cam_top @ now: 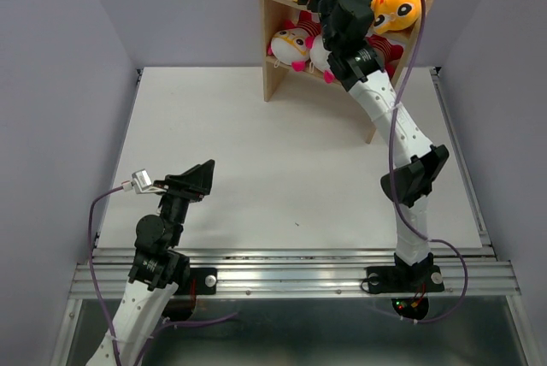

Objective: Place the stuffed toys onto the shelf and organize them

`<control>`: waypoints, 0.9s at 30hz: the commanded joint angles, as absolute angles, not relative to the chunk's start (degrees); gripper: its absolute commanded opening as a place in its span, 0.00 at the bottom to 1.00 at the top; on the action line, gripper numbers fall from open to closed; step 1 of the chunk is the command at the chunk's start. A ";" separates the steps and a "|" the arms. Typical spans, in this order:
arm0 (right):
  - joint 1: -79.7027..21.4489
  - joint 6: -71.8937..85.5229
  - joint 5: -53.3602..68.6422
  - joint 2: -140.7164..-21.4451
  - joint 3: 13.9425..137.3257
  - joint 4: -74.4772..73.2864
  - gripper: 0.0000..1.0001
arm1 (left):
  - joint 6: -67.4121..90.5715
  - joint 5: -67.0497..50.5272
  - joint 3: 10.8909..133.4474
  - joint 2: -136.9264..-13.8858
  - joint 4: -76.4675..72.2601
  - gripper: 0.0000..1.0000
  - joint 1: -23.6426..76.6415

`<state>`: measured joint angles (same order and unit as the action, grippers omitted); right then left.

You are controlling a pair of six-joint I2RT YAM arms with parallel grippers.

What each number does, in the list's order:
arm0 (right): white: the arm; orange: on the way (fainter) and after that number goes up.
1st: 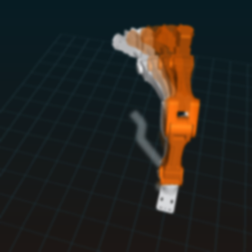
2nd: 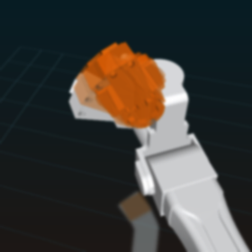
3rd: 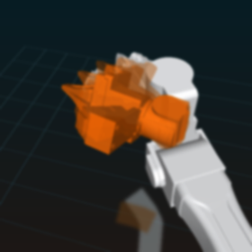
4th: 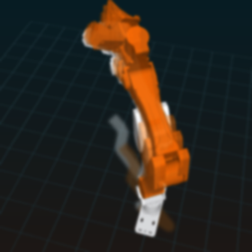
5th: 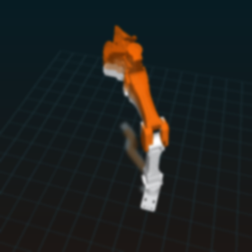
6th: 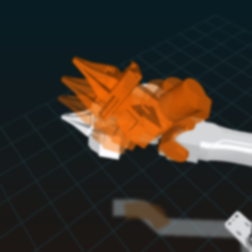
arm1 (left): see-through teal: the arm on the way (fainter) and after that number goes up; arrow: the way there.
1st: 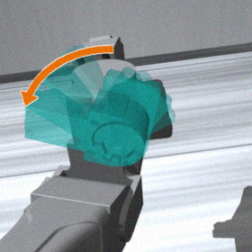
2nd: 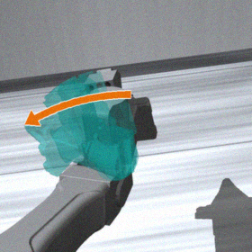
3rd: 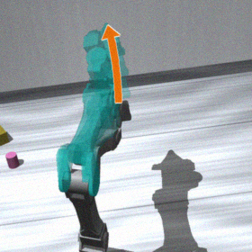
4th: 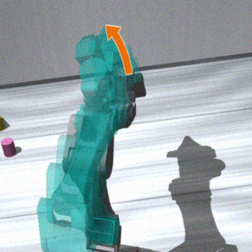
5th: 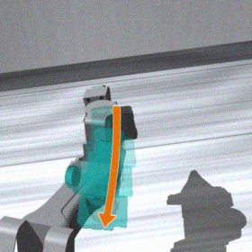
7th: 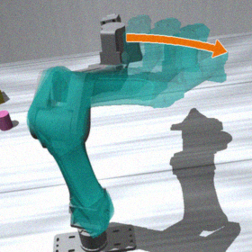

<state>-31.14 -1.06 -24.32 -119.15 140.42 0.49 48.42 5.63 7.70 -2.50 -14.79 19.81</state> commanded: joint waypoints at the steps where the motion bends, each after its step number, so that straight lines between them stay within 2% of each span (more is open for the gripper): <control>1: -30.94 -0.09 -23.03 -114.79 141.50 3.96 0.66 | 48.43 4.75 7.47 -2.90 -18.46 0.91 19.86; 7: -30.94 -0.09 -18.38 -112.86 141.68 3.96 0.72 | 48.25 4.57 7.47 -2.81 -18.54 0.91 19.86; 13: -30.94 -2.46 -11.61 -108.20 138.60 5.45 0.83 | 47.81 4.57 7.91 -3.34 -18.89 0.91 19.86; 16: -30.94 -3.95 -9.59 -107.23 138.78 3.70 0.91 | 47.55 4.40 8.00 -3.95 -19.51 0.91 19.78; 17: -30.94 -4.65 -8.54 -106.70 138.87 2.73 1.00 | 47.46 4.22 8.00 -4.48 -19.77 0.91 19.86; 19: -30.94 -6.15 -2.31 -105.74 139.13 -1.56 1.00 | 47.11 4.04 8.35 -5.36 -20.30 0.91 19.86; 23: -30.94 -10.88 24.89 -102.41 135.71 -12.01 1.00 | 43.96 3.69 10.72 -7.29 -19.08 0.92 19.78; 24: -30.94 -14.12 35.92 -101.61 134.40 -14.83 1.00 | 42.99 3.34 12.20 -7.73 -18.12 0.92 19.78; 27: -31.46 -17.21 43.06 -97.57 125.71 -23.00 1.00 | 38.86 2.99 15.80 -9.84 -14.87 0.92 19.86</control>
<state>-30.87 -10.70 23.07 -101.32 131.76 -11.16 44.73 4.05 9.26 -8.10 -15.20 19.81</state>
